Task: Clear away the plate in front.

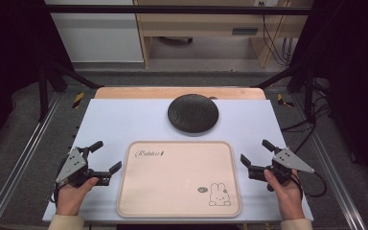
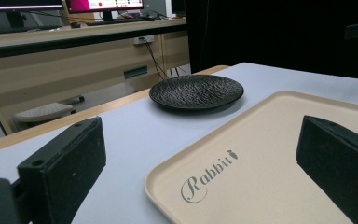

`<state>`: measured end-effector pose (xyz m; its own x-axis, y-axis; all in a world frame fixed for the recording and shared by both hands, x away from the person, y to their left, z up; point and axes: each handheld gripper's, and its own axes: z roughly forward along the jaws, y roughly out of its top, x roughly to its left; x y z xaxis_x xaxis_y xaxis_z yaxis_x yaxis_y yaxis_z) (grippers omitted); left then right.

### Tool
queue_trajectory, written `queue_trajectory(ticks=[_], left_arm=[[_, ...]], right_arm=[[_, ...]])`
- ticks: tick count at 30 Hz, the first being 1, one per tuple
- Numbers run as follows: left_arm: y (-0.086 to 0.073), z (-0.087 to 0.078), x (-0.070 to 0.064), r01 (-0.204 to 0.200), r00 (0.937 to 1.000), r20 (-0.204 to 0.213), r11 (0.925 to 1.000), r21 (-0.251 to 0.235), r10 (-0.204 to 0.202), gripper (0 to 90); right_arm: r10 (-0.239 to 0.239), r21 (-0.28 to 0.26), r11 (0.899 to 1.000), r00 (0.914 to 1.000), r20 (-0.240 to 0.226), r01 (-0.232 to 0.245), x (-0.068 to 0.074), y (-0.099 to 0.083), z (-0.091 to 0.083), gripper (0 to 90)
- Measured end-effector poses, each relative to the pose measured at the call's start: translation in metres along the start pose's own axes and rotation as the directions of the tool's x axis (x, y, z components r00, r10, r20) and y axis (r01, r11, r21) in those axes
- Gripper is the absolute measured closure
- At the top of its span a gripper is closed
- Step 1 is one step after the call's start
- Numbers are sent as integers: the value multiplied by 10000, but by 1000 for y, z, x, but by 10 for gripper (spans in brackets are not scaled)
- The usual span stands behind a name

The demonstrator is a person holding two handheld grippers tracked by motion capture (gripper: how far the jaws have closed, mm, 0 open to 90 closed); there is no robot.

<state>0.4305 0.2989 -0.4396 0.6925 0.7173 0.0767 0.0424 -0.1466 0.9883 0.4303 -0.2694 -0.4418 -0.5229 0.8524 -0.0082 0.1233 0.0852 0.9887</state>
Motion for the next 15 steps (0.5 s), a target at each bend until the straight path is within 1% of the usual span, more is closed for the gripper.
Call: queue_trajectory(ticks=[2, 4, 6, 11, 12, 13, 14, 15], left_arm=[[0, 0, 1, 155, 9998, 102, 9999, -3, -155, 5], [-1, 1, 0, 251, 9996, 138, 9997, 20, -251, 5], [0, 2, 0, 417, 9988, 259, 9991, 17, -417, 5], [0, 3, -2, 458, 9985, 311, 9989, 113, -461, 5], [2, 5, -5, 167, 9995, 268, 9997, 171, -171, 7], [2, 5, -5, 167, 9995, 268, 9997, 171, -171, 11], [3, 6, -6, -87, 9997, 215, 9995, 309, 81, 11], [5, 9, -7, -467, 9989, 92, 9976, 505, 463, 21]], right_arm=[[16, 56, 10000, 10000, -56, -15, 0, 0, 0, 33], [22, 36, 10000, 10000, -8, -22, -1, 0, -1, 33], [82, -37, 10000, 10000, 43, -82, -3, 0, -3, 32], [73, -40, 10000, 9999, 70, -73, -3, 0, -4, 32], [90, -45, 9999, 9999, 89, -90, -3, 1, -4, 32], [90, -45, 9999, 9999, 89, -90, -3, 1, -4, 32], [85, -57, 9999, 9999, 103, -84, -2, 1, -5, 31], [95, -104, 9999, 9998, 165, -93, -2, 1, -5, 31]])
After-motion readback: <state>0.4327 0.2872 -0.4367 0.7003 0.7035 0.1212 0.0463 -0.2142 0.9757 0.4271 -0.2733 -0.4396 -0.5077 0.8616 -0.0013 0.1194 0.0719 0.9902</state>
